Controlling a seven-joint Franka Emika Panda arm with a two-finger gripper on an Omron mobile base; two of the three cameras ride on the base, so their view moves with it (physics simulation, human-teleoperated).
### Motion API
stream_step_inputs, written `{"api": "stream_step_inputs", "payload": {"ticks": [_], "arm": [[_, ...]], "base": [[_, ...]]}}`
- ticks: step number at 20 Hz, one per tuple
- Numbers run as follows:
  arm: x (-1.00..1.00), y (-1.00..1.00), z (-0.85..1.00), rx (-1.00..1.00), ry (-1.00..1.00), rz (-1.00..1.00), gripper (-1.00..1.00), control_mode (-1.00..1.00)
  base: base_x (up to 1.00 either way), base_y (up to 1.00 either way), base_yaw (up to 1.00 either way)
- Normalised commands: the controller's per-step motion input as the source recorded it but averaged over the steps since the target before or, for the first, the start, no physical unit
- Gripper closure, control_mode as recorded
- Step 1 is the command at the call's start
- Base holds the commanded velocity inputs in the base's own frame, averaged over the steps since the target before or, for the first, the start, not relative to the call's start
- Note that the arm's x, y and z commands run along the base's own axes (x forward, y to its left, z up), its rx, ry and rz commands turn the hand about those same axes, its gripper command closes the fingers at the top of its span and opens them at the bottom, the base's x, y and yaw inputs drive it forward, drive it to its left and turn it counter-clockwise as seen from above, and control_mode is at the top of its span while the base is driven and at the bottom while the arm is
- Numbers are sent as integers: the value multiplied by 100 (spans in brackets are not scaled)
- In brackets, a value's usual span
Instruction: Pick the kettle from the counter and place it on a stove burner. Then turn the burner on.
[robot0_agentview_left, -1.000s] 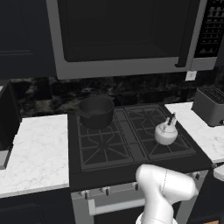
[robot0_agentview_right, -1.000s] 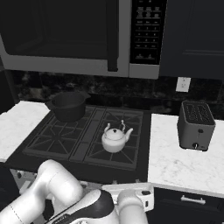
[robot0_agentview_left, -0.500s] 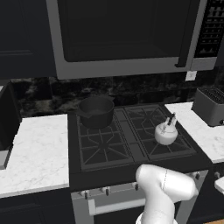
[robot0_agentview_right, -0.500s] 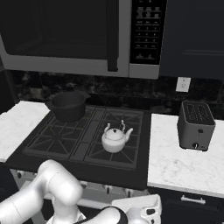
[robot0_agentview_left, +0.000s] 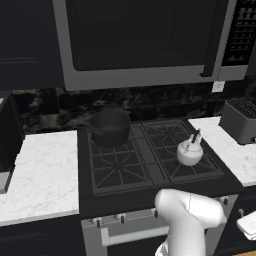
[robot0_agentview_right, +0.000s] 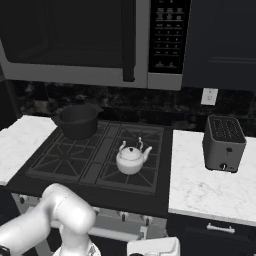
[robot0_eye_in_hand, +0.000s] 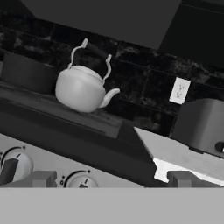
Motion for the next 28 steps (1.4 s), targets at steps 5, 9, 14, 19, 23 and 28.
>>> {"api": "stream_step_inputs", "payload": {"ticks": [5,9,14,19,23,28], "arm": [[1,0,-17,16,-1,0,-100,-100],[6,0,-15,17,0,0,-100,-100],[10,0,-9,18,0,0,-100,-100],[8,0,-8,14,0,0,-100,-100],[2,7,-7,10,0,0,-100,-100],[10,14,0,5,0,0,-100,-100]], "base": [[0,0,0],[0,0,0],[0,0,0],[0,0,0],[0,0,0],[0,0,0]]}}
